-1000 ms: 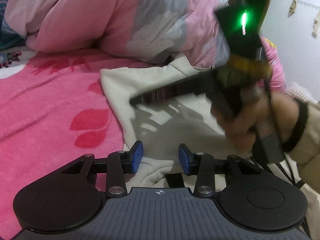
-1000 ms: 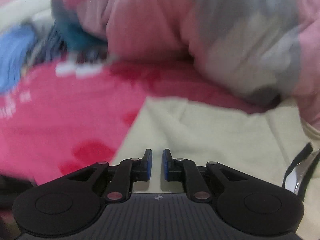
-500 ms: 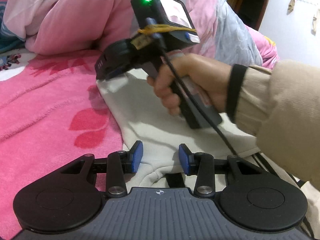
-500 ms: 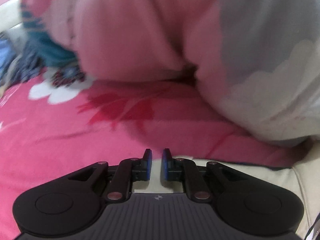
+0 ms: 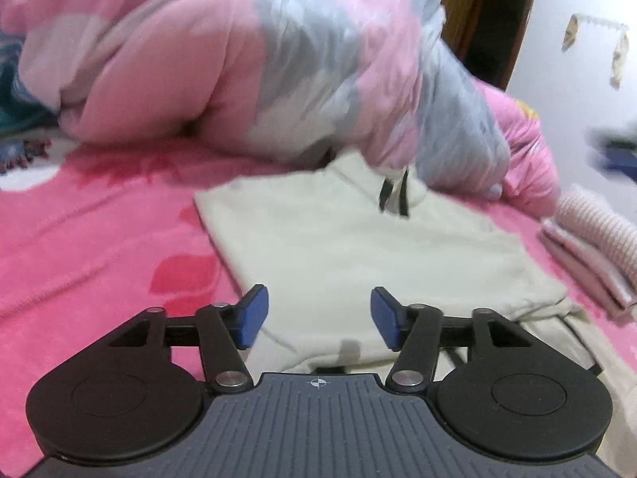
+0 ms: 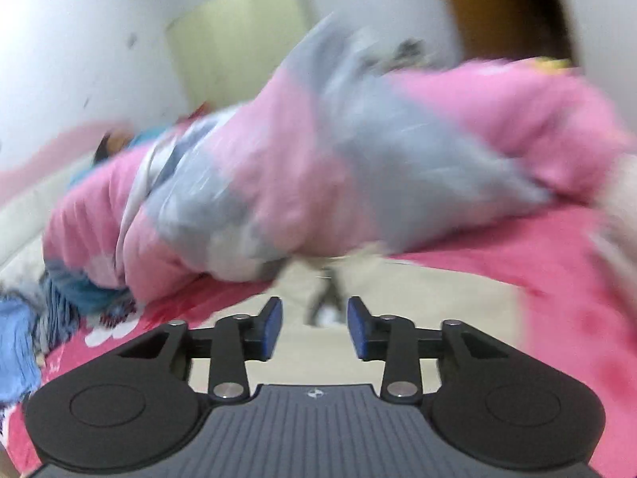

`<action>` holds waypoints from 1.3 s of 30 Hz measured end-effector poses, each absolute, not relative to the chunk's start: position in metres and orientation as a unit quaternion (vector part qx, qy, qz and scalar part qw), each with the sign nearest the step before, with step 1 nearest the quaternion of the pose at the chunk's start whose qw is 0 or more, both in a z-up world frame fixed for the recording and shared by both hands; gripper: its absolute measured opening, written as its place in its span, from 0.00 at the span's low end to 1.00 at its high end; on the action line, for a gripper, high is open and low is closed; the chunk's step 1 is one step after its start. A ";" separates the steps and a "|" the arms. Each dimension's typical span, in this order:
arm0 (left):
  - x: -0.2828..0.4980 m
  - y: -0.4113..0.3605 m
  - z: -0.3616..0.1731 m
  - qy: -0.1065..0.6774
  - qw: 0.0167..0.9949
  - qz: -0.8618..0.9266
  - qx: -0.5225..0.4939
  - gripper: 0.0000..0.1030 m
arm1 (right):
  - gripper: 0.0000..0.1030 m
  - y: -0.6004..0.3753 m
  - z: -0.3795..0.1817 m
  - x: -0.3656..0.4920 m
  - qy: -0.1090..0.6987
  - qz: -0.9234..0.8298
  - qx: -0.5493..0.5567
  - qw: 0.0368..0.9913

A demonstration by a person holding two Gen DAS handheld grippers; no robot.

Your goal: Fold clothes

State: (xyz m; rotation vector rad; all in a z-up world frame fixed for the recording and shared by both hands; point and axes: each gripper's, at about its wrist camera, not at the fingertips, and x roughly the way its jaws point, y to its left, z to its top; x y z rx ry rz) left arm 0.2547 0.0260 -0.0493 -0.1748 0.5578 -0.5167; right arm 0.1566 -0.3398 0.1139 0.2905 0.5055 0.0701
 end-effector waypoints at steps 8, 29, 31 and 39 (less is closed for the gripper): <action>0.200 0.043 -0.011 0.238 0.924 -0.281 -0.108 0.97 | 0.74 -0.409 0.089 -0.065 0.199 -0.088 0.206 0.954; 0.048 0.021 -0.070 0.376 0.916 -0.141 -0.003 1.00 | 0.86 -0.286 -0.077 -0.015 0.300 -0.056 0.020 0.952; 0.040 0.018 -0.074 0.364 0.922 -0.131 0.011 1.00 | 0.90 -0.279 -0.082 -0.030 0.280 -0.061 -0.004 0.958; 0.032 0.018 -0.078 0.357 0.927 -0.114 -0.001 1.00 | 1.00 -0.285 -0.089 -0.064 0.278 -0.037 0.013 0.960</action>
